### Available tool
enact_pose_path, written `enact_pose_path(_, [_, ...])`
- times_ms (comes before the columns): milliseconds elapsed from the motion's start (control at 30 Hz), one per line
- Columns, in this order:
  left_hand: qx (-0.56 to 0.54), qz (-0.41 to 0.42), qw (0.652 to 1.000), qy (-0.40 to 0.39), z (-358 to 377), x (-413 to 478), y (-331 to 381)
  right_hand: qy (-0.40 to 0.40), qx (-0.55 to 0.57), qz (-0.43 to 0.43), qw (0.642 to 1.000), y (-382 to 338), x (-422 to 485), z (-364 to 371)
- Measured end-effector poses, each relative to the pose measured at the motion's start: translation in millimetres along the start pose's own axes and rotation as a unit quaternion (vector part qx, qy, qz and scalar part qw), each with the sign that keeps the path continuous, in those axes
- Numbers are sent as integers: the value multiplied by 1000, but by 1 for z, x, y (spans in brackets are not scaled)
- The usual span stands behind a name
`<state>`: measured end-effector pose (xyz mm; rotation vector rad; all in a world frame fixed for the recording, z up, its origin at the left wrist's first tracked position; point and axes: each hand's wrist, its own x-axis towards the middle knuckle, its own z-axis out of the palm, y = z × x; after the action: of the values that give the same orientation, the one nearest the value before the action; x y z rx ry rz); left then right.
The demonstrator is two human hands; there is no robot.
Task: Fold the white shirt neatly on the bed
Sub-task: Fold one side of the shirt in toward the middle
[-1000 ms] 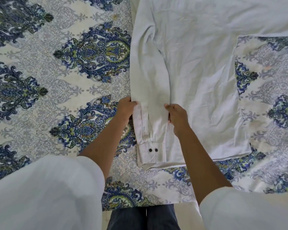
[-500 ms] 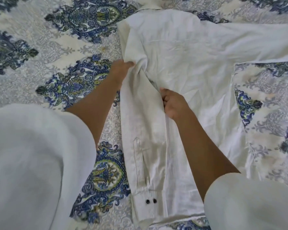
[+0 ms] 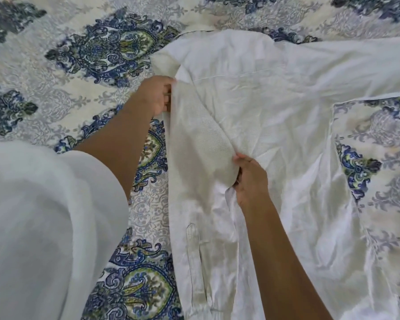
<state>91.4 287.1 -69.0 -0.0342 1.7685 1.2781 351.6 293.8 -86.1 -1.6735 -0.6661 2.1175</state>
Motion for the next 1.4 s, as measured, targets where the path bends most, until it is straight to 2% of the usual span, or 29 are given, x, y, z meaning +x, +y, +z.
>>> enact_pose_path(100, [39,1,999,-16,4,10,7,-9,-69,-11,997,-17,11,14])
enact_pose_path(233, [105,33,993,48,12,24,20,-49,-56,8,997,-29,25,21])
enact_pose_path(333, [79,18,994,67,13,33,27,-74,-82,14,994,-30,26,18])
enact_pose_path(467, [41,-20,998,51,12,41,26,-116,-209,24,971,-36,23,11])
enact_pose_path(600, [115,0,992,48,18,41,35,-149,-101,118,976,-41,25,11])
enact_pose_path(733, [28,-7,999,21,14,43,37,-194,3,183,964,-38,23,18])
enact_pose_path(867, [1,-35,999,-11,8,40,31,-174,68,141,972,-28,24,25])
enact_pose_path(1000, [39,0,999,-6,3,43,30,-158,93,148,972,-24,25,23])
enact_pose_path(1167, [92,15,995,-20,-1,43,25,-190,131,129,964,-31,23,30])
enact_pose_path(1333, [98,41,994,25,-2,48,19,-205,113,93,968,-41,29,32])
enact_pose_path(1400, [87,51,994,51,-4,51,18,-166,110,66,978,-45,33,27])
